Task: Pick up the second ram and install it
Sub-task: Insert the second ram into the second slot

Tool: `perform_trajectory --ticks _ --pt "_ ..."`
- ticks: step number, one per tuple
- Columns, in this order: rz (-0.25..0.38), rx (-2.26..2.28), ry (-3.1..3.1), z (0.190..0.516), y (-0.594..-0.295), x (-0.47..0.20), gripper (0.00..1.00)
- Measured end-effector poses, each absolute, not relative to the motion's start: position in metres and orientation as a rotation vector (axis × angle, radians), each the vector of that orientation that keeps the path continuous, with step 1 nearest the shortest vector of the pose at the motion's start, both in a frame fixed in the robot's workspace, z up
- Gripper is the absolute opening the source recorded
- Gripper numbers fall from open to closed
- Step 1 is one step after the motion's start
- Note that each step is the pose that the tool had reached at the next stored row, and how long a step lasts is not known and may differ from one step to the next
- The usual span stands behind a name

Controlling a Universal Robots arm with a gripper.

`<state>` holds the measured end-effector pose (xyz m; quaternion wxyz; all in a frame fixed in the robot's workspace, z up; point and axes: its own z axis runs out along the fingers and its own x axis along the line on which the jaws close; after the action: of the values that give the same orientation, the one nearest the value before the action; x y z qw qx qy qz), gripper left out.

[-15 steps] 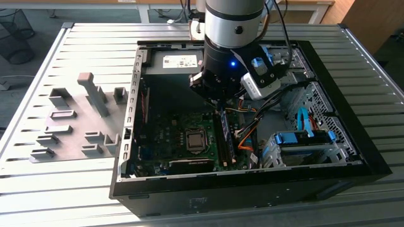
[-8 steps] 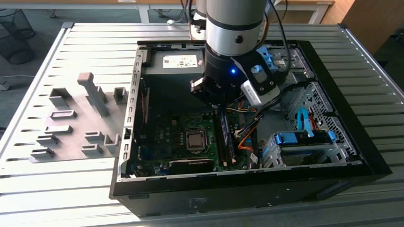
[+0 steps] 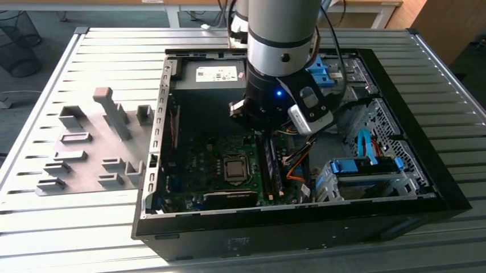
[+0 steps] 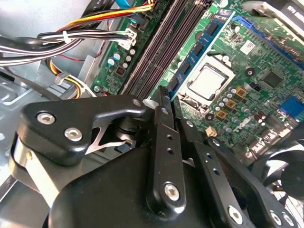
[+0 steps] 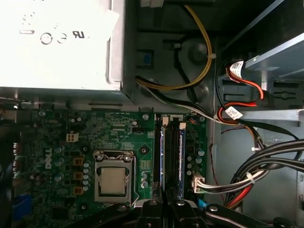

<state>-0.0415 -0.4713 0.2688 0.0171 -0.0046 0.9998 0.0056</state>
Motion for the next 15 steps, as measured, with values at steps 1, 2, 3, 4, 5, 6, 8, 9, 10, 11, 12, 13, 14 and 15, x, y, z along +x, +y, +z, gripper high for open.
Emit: perform_trajectory --ticks 1,2,3,4,5,6,8,9,10,11,12,13,14,15 --pt "0.017 -0.013 3.107 0.267 -0.471 -0.041 0.14" --pt "0.017 -0.011 3.107 0.265 -0.471 -0.041 0.14" --pt "0.017 -0.01 3.107 0.263 -0.471 -0.041 0.14" --pt "0.017 -0.009 3.107 0.261 -0.472 -0.041 0.14" --pt "0.017 -0.007 3.107 0.26 -0.472 -0.041 0.14" --pt "0.017 -0.006 3.107 0.258 -0.472 -0.041 0.14" --pt "0.017 -0.004 3.107 0.255 -0.472 -0.041 0.14" --pt "0.017 -0.004 3.107 0.253 -0.472 -0.041 0.14" --pt "0.017 -0.003 3.107 0.252 -0.472 -0.041 0.14" --pt "0.017 -0.003 3.107 0.252 -0.472 -0.041 0.14" --pt "0.017 -0.002 3.107 0.252 -0.472 -0.041 0.14" --pt "0.017 -0.002 3.107 0.251 -0.472 -0.041 0.14" --pt "0.017 -0.002 3.107 0.251 -0.472 -0.041 0.14" --pt "0.017 -0.002 3.107 0.251 -0.472 -0.041 0.14"
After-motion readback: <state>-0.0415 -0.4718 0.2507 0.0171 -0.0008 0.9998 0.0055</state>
